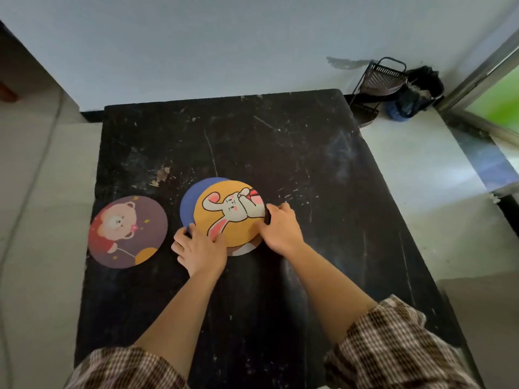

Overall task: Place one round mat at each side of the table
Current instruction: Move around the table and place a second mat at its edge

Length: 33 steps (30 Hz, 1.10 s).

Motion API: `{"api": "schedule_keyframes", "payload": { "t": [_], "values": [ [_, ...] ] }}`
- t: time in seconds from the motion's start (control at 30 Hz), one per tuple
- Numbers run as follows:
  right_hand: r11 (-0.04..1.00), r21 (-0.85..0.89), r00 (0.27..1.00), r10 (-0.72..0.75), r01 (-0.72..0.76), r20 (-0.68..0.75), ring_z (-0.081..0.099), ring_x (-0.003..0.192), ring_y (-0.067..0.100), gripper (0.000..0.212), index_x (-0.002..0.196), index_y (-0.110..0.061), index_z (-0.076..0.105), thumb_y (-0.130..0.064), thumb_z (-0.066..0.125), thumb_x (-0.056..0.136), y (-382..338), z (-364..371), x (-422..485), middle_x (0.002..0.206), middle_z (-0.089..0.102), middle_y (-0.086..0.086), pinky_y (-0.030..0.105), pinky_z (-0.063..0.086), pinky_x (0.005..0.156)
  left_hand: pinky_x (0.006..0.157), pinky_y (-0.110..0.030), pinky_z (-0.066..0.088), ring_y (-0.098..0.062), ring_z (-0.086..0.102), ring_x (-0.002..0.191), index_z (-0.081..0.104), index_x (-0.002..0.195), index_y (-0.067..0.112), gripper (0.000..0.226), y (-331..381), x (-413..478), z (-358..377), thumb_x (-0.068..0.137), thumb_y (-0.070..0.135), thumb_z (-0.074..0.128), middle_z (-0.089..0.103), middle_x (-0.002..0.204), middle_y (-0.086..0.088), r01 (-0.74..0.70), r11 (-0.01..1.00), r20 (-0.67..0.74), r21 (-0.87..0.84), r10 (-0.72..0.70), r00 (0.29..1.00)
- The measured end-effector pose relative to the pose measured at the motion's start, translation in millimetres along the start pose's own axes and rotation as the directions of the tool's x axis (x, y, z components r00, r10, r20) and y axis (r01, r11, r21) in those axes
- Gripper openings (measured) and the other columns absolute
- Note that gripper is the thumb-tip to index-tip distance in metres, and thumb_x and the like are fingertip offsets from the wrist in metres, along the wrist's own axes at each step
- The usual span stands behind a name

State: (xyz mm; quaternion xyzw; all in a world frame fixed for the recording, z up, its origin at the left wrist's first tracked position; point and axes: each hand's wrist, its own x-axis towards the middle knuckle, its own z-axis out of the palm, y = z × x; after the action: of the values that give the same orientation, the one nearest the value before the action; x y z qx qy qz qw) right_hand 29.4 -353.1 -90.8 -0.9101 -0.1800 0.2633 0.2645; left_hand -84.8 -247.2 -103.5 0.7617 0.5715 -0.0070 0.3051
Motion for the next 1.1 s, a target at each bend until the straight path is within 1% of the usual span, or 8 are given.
{"api": "schedule_keyframes", "payload": {
  "t": [0.2,0.33,0.5,0.6,0.67,0.77,0.93,1.1],
  "values": [
    [0.999,0.010,0.999,-0.036,0.036,-0.021,0.043,0.109,0.024,0.027,0.104,-0.012,0.060,-0.026,0.052,0.081,-6,4,13,0.108,0.046,0.006,0.040,0.046,0.083,0.101,-0.048,0.026,-0.036,0.024,0.124,0.044,0.122,0.012,0.044,3,-4,1,0.086,0.034,0.055,0.028,0.137,-0.014,0.018,0.997,-0.025,-0.079,-0.020,0.999],
    [0.983,0.180,0.991,0.046,-0.023,-0.127,0.053,0.088,0.018,0.013,0.091,-0.016,0.059,-0.025,0.059,0.082,-12,0,17,0.089,0.052,-0.004,0.029,0.044,0.069,0.098,-0.045,0.031,-0.034,0.033,0.120,0.039,0.132,0.016,0.053,5,-6,-5,0.085,0.030,0.058,0.040,0.132,-0.014,-0.018,0.986,-0.052,-0.168,0.009,0.999],
    [0.880,0.436,0.981,0.190,-0.187,0.038,0.066,0.073,0.029,0.012,0.089,-0.009,0.069,-0.013,0.062,0.081,-16,-13,17,0.077,0.066,0.005,0.041,0.058,0.065,0.081,-0.033,0.044,-0.026,0.056,0.109,0.043,0.132,0.025,0.054,2,-7,-16,0.084,0.039,0.063,0.060,0.124,-0.003,0.022,0.870,0.063,-0.493,0.011,0.998],
    [0.741,0.607,0.957,0.241,-0.288,0.160,0.067,0.071,0.022,0.024,0.101,-0.012,0.068,-0.002,0.061,0.080,-8,-22,6,0.088,0.069,0.007,0.032,0.058,0.055,0.076,-0.033,0.049,-0.024,0.058,0.102,0.045,0.130,0.023,0.059,-1,-9,-22,0.078,0.039,0.070,0.058,0.120,0.000,0.160,0.818,0.150,-0.552,-0.091,0.984],
    [0.665,0.668,0.942,0.258,-0.334,0.214,0.065,0.061,0.021,0.021,0.097,-0.011,0.065,0.002,0.060,0.081,-1,-27,-8,0.089,0.070,0.013,0.029,0.056,0.052,0.067,-0.033,0.054,-0.021,0.062,0.091,0.043,0.134,0.016,0.065,-5,-14,-26,0.078,0.033,0.072,0.059,0.118,-0.003,0.352,0.693,0.294,-0.630,-0.207,0.933],
    [0.565,0.732,0.923,0.277,-0.381,0.267,0.063,0.052,0.020,0.017,0.092,-0.009,0.060,0.005,0.056,0.084,14,-29,-39,0.082,0.069,0.014,0.028,0.054,0.050,0.055,-0.027,0.054,-0.018,0.071,0.074,0.058,0.122,0.013,0.043,-16,-35,-28,0.082,0.023,0.068,0.071,0.101,-0.010,0.508,0.561,0.511,-0.653,-0.169,0.843],
    [0.435,0.795,0.902,0.287,-0.423,0.323,0.068,0.065,0.028,0.015,0.086,-0.010,0.054,0.005,0.055,0.087,44,-16,-104,0.084,0.070,0.014,0.028,0.055,0.051,0.061,-0.031,0.058,-0.024,0.073,0.081,0.050,0.118,0.021,0.036,-31,-78,-25,0.086,0.010,0.064,0.073,0.097,-0.007,0.491,0.616,0.644,-0.616,0.034,0.765],
    [0.480,0.751,0.888,0.315,-0.454,0.336,0.068,0.072,0.025,0.024,0.096,-0.004,0.061,0.004,0.068,0.074,71,-21,-144,0.089,0.073,0.018,0.032,0.054,0.064,0.062,-0.032,0.057,-0.024,0.069,0.086,0.043,0.125,0.027,0.047,-44,-94,-32,0.088,0.001,0.058,0.068,0.101,-0.013,0.331,0.771,0.657,-0.543,0.145,0.740]
  ]
}}
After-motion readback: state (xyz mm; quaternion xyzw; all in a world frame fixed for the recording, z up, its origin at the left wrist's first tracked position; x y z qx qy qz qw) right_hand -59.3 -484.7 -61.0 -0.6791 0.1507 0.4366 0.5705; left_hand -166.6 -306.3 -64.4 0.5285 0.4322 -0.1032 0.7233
